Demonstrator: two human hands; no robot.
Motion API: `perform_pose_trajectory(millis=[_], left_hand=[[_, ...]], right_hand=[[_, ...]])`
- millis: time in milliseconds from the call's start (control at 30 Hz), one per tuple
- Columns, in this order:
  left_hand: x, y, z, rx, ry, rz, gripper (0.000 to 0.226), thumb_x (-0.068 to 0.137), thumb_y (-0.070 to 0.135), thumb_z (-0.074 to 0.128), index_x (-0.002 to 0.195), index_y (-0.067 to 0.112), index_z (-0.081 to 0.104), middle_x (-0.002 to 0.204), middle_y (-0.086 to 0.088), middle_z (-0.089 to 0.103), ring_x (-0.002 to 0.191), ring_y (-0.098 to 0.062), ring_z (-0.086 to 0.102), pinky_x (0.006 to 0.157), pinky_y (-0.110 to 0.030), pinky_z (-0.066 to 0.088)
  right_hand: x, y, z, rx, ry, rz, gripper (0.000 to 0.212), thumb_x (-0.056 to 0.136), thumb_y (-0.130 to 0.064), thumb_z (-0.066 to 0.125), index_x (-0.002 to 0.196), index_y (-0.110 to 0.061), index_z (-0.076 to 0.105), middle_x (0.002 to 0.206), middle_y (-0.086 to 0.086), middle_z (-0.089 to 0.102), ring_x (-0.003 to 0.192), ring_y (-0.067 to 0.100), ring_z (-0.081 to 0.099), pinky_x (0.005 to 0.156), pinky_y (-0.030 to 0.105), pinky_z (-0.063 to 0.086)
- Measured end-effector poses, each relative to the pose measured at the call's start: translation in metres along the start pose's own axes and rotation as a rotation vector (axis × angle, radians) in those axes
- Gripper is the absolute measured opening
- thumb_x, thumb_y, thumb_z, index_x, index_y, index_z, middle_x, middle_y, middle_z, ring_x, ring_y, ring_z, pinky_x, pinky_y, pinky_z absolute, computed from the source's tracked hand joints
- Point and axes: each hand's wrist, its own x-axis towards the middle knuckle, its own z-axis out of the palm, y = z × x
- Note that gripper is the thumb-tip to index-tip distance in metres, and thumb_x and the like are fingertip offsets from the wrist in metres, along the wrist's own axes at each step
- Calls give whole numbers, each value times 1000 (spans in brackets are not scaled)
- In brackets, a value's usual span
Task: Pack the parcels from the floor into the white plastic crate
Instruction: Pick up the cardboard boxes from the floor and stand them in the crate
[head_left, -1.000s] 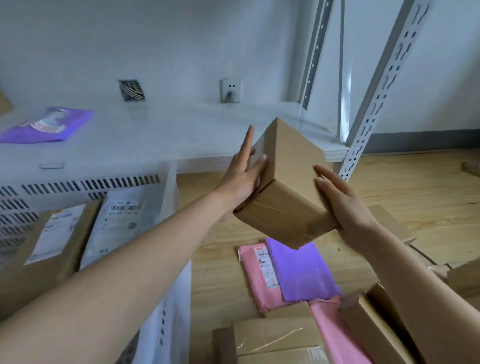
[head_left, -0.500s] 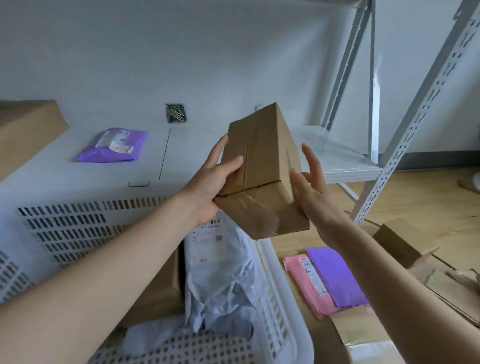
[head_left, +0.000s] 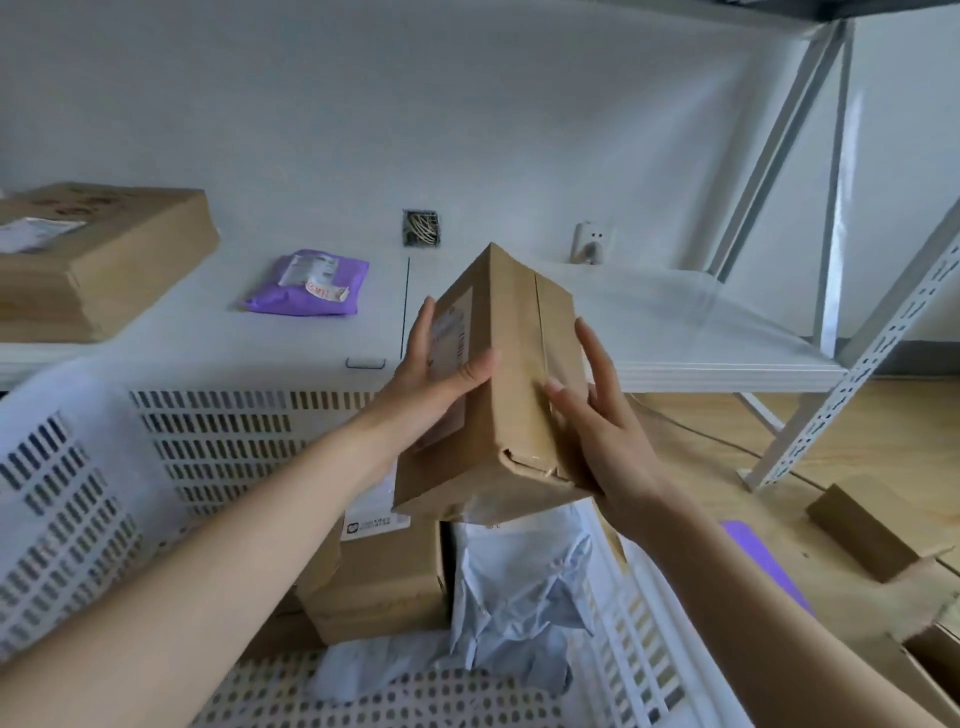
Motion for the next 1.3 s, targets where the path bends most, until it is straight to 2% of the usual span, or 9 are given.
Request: perform_pose_trajectory(millis=[100, 167, 267, 500, 633, 767, 900, 1100, 1300], left_hand=[[-5, -4, -19, 45, 101, -105, 118, 39, 78, 57, 136, 59, -8, 155, 5, 20, 137, -25, 27, 106, -52, 28], [-6, -9, -33, 63, 194, -106, 115, 39, 78, 61, 136, 61, 2, 149, 7, 31, 130, -25, 39, 99, -46, 38], [-9, -18, -54, -12, 243, -105, 110, 35, 75, 74, 130, 65, 20, 123, 12, 47, 103, -14, 57, 74, -32, 50], [-17, -42, -93, -45, 217, -100, 96, 33, 60, 82, 121, 60, 43, 118, 5, 62, 94, -17, 68, 67, -32, 56], [-29, -39, -138, 86, 294, -100, 68, 33, 62, 79, 97, 65, 55, 122, 9, 61, 100, -14, 65, 84, -37, 53], [-49, -47, -187, 155, 344, -138, 61, 47, 48, 79, 103, 57, 58, 125, 7, 60, 112, -15, 58, 98, -40, 45], [-60, -78, -217, 123, 400, -234, 62, 74, 22, 73, 130, 38, 50, 109, 12, 61, 89, -3, 62, 70, -25, 50], [-55, -133, -223, 187, 444, -369, 57, 82, 19, 69, 132, 37, 48, 127, 8, 47, 72, 7, 51, 50, -13, 44], [-38, -175, -204, 209, 359, -426, 57, 85, 17, 66, 135, 35, 44, 148, -1, 36, 128, -22, 42, 100, -43, 44]], right_hand=[[0, 2, 16, -24, -66, -16, 45, 82, -37, 60, 108, -69, 42, 101, -8, 68, 83, 3, 67, 68, 15, 52], [1, 5, 25, -82, -44, -35, 45, 77, -47, 59, 108, -72, 38, 130, -7, 47, 109, 7, 58, 88, 25, 50], [4, 11, 38, -239, 45, -95, 48, 88, -45, 49, 110, -75, 20, 130, -10, 25, 124, 21, 44, 108, 44, 33], [14, 19, 81, -275, -149, -11, 49, 92, -50, 35, 129, -66, 6, 126, -4, 51, 106, 14, 48, 101, 37, 32], [25, 22, 117, -249, -296, 14, 52, 91, -51, 41, 134, -63, 13, 133, -13, 49, 123, 17, 48, 105, 31, 34], [38, 39, 165, -230, -431, 97, 49, 89, -42, 50, 129, -60, 29, 139, 0, 45, 125, 20, 45, 108, 38, 35], [44, 68, 199, -409, -514, 163, 57, 90, -38, 50, 139, -47, 22, 141, 6, 42, 126, 25, 41, 107, 37, 33], [55, 113, 215, -966, -626, 151, 59, 91, -55, 33, 144, -41, 10, 138, 10, 47, 127, 33, 39, 107, 48, 24], [57, 146, 209, -1291, -574, 43, 51, 92, -51, 28, 141, -36, 25, 142, 14, 32, 134, 28, 6, 104, 58, 2]])
